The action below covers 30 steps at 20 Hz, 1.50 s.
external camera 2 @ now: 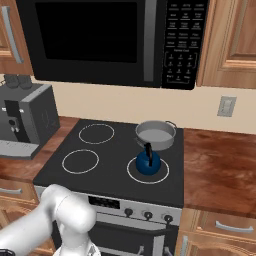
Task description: Pick the kettle from the counter and place it on a stove burner. Then turn the burner on.
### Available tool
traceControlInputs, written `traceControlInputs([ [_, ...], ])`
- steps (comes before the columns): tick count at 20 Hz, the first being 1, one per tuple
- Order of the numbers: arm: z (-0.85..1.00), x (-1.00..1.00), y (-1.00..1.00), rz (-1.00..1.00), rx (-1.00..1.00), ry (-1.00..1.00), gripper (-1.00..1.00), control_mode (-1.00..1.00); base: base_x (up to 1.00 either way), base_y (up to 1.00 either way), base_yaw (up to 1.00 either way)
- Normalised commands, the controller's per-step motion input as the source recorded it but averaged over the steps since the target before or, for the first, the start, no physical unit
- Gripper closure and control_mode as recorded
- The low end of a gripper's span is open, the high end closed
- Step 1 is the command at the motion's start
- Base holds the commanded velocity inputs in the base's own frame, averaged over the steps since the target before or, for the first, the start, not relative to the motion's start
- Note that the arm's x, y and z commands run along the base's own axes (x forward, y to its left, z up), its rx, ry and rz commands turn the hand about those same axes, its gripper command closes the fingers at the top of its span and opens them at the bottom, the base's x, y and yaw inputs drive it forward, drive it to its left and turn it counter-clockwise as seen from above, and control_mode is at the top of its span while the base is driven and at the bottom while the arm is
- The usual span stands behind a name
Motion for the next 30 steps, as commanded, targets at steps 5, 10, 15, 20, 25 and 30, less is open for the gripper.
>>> traceControlInputs([
  [5,-0.04,0.43,0.00,-0.15,0.00,-0.02,-1.00,-1.00,0.00,0.00,0.00],
  [10,0.00,0.71,0.00,-0.09,0.00,0.00,-1.00,-1.00,0.00,0.00,0.00],
  [15,0.00,0.67,0.00,-0.08,0.00,0.05,-1.00,-1.00,0.00,0.00,0.00],
  [20,-0.07,0.46,-0.01,-0.05,0.00,0.09,-1.00,-1.00,0.00,0.00,0.00],
  [25,-0.49,0.00,-0.24,0.00,-0.01,0.01,-1.00,-1.00,0.00,0.00,0.00],
  [30,-0.26,0.00,-0.18,0.00,0.00,0.00,-1.00,-1.00,0.00,0.00,0.00],
])
